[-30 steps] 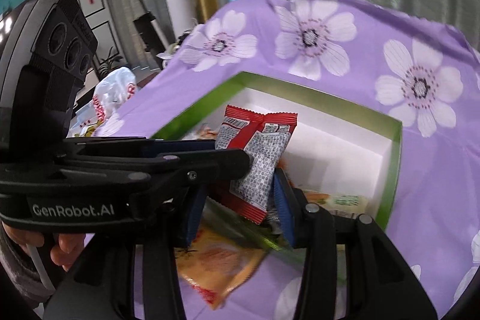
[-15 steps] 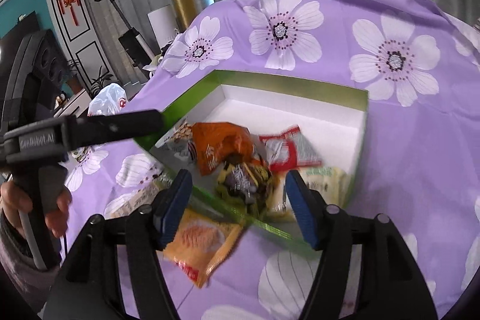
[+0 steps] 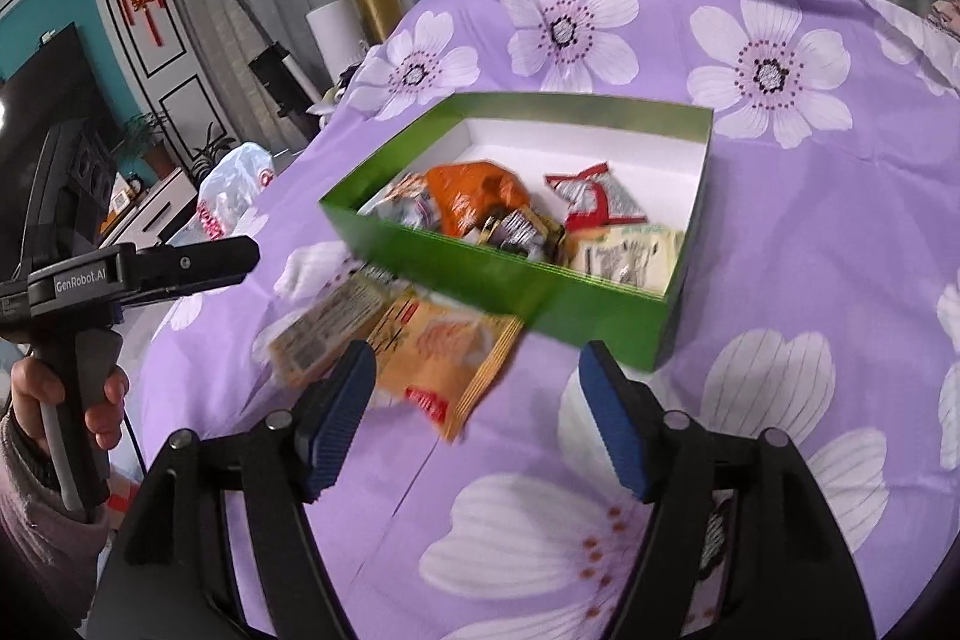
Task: Organize snacks
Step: 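Move the open left gripper over the yellow rice-cracker pack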
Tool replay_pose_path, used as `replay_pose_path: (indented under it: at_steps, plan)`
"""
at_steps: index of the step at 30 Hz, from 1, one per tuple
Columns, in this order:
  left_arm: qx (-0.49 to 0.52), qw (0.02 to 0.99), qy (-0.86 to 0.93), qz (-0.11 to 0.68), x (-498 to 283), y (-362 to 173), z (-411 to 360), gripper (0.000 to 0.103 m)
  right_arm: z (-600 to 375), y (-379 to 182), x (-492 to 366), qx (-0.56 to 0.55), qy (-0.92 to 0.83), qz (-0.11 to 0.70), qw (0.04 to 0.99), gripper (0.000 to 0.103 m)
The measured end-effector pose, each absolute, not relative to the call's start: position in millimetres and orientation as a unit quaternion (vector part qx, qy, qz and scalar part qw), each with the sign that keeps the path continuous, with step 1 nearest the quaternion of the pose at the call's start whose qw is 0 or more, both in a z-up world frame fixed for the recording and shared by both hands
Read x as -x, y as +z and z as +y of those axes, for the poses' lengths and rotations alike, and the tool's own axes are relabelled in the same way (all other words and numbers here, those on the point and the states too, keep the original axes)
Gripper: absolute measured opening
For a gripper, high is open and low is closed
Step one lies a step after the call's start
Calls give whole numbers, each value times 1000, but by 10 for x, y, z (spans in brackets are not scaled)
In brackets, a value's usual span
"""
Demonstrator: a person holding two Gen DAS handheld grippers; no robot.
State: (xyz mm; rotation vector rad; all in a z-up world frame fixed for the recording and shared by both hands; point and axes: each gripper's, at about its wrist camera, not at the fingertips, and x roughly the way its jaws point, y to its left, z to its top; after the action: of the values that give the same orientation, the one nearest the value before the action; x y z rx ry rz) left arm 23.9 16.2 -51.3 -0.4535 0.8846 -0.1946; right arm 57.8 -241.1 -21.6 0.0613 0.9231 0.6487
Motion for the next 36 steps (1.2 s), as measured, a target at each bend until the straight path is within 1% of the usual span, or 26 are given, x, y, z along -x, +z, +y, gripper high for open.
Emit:
replay_pose_path:
  at_steps: [6,16,28,36]
  plan:
    - [200,876,-103,427,-36,-497,-28,82,-2305,-239,-480,-13,326,438,837,71]
    - [186,880,-82,429,-22,-490,7,82,-2176,-313,-557,3,336,453,826,71]
    - [178,874,-88,444,-308,-653,-52,82,-2062,-484,-706,12,336,470,816,71]
    - [170,870,-98,451,-509,-851,-163,82,-2071,-661,-735,15,331,486,809,71]
